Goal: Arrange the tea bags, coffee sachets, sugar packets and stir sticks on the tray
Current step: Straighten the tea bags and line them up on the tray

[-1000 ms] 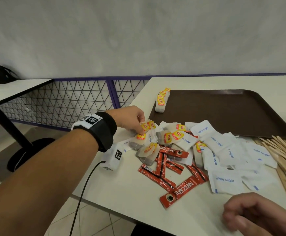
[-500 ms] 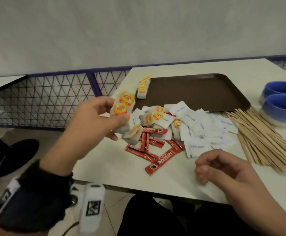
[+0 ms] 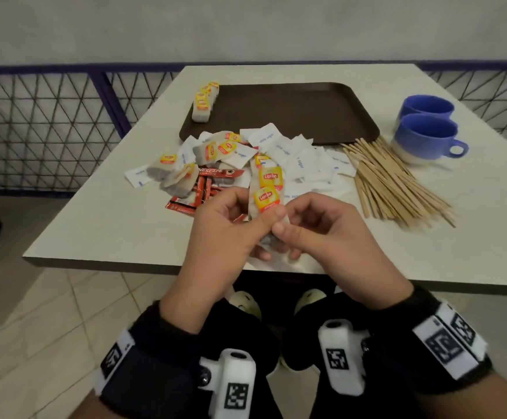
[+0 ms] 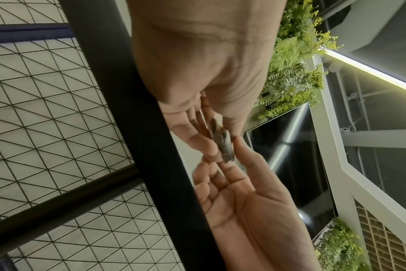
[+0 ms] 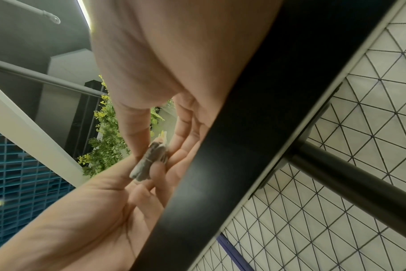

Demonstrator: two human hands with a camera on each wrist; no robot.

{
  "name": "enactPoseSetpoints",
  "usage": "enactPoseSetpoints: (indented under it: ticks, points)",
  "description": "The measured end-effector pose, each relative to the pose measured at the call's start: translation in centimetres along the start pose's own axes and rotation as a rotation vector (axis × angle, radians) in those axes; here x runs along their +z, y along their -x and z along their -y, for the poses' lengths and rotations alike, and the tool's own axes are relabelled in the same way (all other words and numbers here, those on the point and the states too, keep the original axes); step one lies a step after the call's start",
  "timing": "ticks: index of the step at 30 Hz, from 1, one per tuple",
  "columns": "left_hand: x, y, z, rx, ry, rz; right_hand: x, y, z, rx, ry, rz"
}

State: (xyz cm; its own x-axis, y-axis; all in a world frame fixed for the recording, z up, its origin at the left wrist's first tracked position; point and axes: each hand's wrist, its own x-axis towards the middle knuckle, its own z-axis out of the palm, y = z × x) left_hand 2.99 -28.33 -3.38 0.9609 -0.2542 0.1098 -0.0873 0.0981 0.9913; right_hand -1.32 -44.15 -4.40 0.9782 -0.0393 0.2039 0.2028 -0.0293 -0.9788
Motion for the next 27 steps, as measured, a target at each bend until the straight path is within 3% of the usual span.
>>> enactPoseSetpoints:
  ticks: [10,15,22,27]
  points:
    - [-0.9,0.0,0.1,-0.069,0.16,0.054,-0.4,-0.3,-0.6,-0.001,-0.108,-0.031]
    - [-1.2,-0.4,0.4,-0.097,0.203,-0.01,-0.6,-0.3,-1.0,-0.003,-0.138,-0.057]
    - [-0.6,-0.5,0.9,-0.042,0.111,-0.082,-0.5,0.1,-0.6,-0.019,-0.14,0.018]
    - [-0.5,-0.2,0.6,-0.055,0.141,0.014,-0.2,-0.1,-0.8,0.007,-0.129,-0.019]
